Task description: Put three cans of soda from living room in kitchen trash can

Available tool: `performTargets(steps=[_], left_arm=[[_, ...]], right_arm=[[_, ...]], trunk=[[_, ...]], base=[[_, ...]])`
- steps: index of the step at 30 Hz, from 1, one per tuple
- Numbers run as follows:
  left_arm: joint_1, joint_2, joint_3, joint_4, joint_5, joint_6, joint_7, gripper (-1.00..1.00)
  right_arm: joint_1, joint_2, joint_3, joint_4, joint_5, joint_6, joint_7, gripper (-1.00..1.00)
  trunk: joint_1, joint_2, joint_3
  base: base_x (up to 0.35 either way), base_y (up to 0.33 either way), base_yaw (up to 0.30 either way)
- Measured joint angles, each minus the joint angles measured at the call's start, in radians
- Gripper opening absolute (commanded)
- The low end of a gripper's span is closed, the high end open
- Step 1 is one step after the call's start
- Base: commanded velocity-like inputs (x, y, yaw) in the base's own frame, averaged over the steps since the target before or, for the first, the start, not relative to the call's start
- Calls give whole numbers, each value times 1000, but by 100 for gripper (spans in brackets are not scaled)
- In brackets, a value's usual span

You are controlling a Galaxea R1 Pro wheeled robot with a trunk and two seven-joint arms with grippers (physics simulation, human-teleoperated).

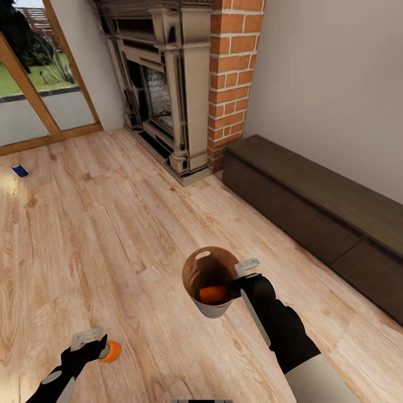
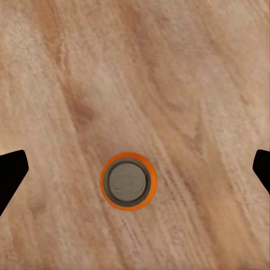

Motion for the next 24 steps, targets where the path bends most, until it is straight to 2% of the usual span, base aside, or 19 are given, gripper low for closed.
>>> performTargets(steps=[11, 20, 24], left_arm=[[0, 0, 0, 0, 0, 0, 0, 100], [0, 0, 0, 0, 0, 0, 0, 100], [0, 0, 0, 0, 0, 0, 0, 100]], right_arm=[[0, 0, 0, 0, 1, 0, 0, -100], [0, 0, 1, -1, 1, 0, 0, -100], [0, 0, 0, -1, 0, 0, 0, -100]], trunk=[[42, -77, -34], [42, -77, -35], [58, -105, -47]], base=[[0, 0, 0], [0, 0, 0], [0, 0, 0]])
